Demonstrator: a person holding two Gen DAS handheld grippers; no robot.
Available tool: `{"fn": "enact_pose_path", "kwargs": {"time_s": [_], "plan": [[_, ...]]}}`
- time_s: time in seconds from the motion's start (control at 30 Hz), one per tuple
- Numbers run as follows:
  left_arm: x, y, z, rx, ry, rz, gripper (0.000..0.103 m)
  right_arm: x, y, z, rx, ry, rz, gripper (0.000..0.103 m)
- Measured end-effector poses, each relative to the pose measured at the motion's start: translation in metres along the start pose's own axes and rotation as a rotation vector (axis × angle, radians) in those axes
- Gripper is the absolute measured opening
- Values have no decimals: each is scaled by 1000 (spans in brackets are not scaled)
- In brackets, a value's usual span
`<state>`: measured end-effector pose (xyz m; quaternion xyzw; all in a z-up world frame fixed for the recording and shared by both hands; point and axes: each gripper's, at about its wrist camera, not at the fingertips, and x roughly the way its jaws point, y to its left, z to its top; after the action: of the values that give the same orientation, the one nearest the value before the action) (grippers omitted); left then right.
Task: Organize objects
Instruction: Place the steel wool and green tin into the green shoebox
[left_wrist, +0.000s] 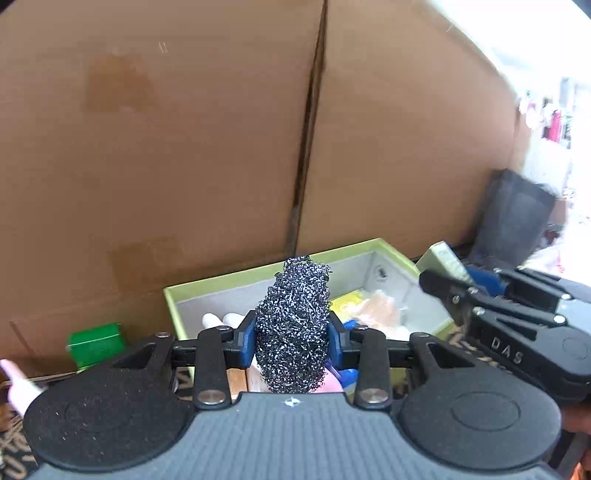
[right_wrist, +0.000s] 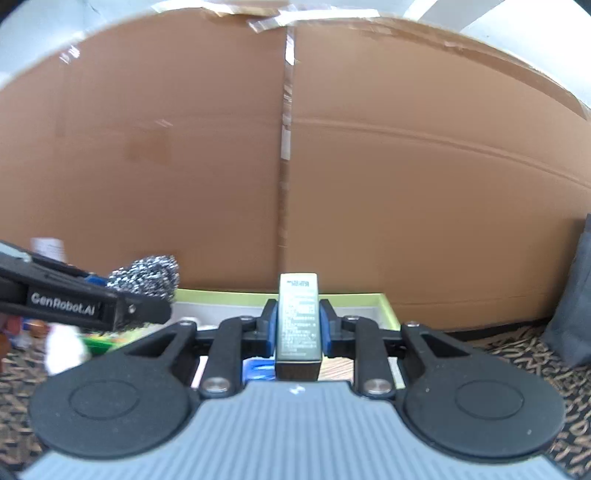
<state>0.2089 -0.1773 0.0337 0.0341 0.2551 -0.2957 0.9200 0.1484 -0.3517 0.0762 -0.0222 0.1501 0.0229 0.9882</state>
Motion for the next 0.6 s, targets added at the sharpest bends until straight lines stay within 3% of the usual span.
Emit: {"fn": "enact_pose_path", "kwargs": {"time_s": [0.1, 0.13, 0.17, 0.2, 0.23, 0.33, 0.47, 0.6], "plan": [[31, 7, 1, -23, 11, 22, 41, 37, -14, -1, 25, 25, 2, 23], [38, 8, 1, -25, 5, 18, 49, 47, -18, -3, 32, 26, 8, 23], [43, 10, -1, -21, 4, 12, 67, 58, -21, -6, 39, 36, 27, 36], [46, 12, -2, -16, 12, 15, 74, 70, -24, -10, 42, 70, 59, 68], [45, 15, -5, -15, 15, 43, 79, 78, -25, -15, 45, 111, 61, 75], [21, 24, -19, 2, -28, 76, 80, 59, -24, -32, 40, 69, 15, 75], [-29, 38, -46, -47, -93, 58, 85, 2, -23, -54, 103, -46, 17, 90], [-78, 41, -83, -82, -119, 120, 88, -34, -2, -70, 120, -63, 76, 92]]}}
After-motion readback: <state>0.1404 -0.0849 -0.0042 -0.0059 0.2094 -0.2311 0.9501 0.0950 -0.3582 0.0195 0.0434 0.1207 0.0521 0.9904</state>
